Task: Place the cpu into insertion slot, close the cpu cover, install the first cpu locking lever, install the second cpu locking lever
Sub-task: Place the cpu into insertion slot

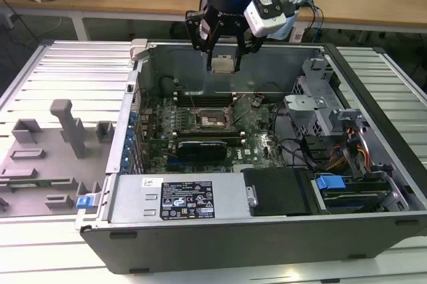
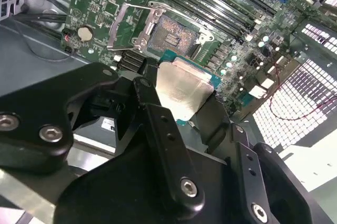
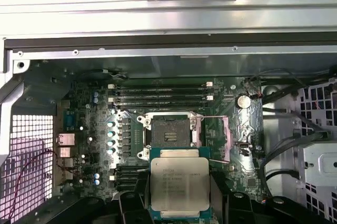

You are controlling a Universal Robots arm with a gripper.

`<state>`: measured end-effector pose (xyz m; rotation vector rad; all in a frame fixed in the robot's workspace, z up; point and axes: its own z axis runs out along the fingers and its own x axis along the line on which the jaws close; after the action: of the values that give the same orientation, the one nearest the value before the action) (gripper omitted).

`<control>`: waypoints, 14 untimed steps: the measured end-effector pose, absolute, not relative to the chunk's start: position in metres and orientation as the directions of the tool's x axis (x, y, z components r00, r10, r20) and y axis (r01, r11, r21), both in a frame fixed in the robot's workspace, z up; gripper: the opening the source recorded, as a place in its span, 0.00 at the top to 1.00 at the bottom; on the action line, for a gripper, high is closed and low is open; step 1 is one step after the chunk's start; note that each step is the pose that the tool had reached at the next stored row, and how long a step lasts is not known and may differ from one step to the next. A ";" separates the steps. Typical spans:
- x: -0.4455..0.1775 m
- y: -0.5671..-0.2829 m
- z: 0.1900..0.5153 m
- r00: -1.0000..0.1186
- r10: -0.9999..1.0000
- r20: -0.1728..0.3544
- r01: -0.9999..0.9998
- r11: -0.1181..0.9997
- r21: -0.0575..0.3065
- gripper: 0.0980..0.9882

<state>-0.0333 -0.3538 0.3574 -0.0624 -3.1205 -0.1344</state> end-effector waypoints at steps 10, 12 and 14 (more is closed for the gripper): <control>-0.033 -0.354 0.351 -0.953 0.303 0.018 0.303 0.950 0.080 0.50; -0.033 -0.354 0.350 -0.941 0.338 0.018 0.339 0.938 0.079 0.50; -0.033 -0.354 0.350 -0.929 0.369 0.018 0.369 0.926 0.079 0.50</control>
<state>-0.0333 -0.3538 0.3496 -0.5905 -3.0799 -0.1271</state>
